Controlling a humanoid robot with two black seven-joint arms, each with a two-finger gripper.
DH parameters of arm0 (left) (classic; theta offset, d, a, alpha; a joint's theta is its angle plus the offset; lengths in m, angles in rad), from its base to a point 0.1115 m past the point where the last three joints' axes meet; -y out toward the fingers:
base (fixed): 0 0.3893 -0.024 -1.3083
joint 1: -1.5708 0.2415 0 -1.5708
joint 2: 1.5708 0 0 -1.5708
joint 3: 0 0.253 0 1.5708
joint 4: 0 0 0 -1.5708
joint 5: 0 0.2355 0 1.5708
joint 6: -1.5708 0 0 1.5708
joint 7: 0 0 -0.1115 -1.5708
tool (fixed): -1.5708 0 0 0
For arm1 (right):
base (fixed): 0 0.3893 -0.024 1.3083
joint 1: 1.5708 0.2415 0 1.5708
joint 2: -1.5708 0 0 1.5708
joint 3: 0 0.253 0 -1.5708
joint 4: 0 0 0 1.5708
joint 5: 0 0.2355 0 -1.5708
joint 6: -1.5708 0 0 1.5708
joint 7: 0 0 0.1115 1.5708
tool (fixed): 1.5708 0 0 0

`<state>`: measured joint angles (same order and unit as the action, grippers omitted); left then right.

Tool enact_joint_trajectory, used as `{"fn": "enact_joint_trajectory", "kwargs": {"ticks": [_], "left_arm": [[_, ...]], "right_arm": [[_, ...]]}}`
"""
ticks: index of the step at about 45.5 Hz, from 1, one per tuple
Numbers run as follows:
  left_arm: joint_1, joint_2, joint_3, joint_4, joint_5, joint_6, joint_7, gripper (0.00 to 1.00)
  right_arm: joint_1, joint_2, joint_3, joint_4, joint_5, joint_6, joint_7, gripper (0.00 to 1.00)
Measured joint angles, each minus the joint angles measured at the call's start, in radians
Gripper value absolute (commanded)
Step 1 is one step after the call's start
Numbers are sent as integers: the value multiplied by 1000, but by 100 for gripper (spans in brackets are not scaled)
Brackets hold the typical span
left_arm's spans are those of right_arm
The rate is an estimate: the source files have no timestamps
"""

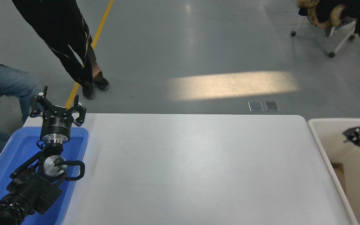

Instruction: Pick up paper ball place in dustbin

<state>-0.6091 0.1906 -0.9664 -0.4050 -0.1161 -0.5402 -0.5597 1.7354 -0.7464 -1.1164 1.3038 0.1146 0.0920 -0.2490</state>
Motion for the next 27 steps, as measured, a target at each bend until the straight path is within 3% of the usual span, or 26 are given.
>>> {"fn": "enact_joint_trajectory", "kwargs": {"ticks": [13, 27], "left_arm": [[0, 0, 0, 0, -1, 0, 0, 99], [1, 0, 0, 1, -2, 0, -2, 99]], "right_arm": [[455, 172, -183, 312, 29, 129, 1, 100], [735, 307, -189, 412, 135, 359, 2, 100]]}}
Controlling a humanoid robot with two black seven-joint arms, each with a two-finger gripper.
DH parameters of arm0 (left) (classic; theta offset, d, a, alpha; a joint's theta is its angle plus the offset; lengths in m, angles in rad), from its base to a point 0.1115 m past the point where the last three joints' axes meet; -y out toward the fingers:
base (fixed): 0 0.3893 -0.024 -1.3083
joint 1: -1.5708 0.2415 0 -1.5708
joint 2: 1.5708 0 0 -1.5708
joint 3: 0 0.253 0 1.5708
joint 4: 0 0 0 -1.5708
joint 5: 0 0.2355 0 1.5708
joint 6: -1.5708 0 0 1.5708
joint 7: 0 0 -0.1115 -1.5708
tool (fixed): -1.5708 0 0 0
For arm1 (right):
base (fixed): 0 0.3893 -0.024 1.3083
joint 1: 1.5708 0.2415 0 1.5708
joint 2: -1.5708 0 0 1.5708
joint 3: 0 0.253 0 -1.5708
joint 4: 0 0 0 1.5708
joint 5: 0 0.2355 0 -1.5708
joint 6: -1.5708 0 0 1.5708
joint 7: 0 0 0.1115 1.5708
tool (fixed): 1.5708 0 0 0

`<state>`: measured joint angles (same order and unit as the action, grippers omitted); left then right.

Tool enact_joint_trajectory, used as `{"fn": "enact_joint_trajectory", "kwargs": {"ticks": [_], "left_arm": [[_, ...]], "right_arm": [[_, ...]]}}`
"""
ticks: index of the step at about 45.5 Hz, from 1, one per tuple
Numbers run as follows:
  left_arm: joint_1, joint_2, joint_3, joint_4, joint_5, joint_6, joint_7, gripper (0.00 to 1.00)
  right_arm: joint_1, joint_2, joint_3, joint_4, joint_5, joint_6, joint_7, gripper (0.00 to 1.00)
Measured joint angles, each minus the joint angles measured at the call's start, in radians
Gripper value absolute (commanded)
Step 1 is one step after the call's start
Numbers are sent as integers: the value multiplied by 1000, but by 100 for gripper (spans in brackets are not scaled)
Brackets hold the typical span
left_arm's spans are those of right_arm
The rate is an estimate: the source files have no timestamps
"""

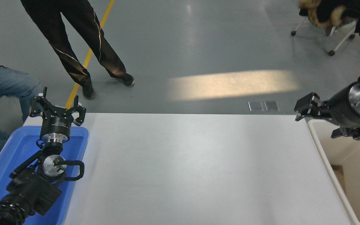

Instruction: Pick up paper ball place in dustbin

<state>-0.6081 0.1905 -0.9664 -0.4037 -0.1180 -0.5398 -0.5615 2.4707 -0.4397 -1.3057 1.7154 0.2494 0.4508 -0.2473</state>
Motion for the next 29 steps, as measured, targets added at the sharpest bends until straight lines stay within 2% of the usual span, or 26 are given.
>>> {"fn": "enact_joint_trajectory", "kwargs": {"ticks": [29], "left_arm": [[0, 0, 0, 0, 0, 0, 0, 99]], "right_arm": [[114, 95, 88, 29, 112, 177, -1, 100]]}}
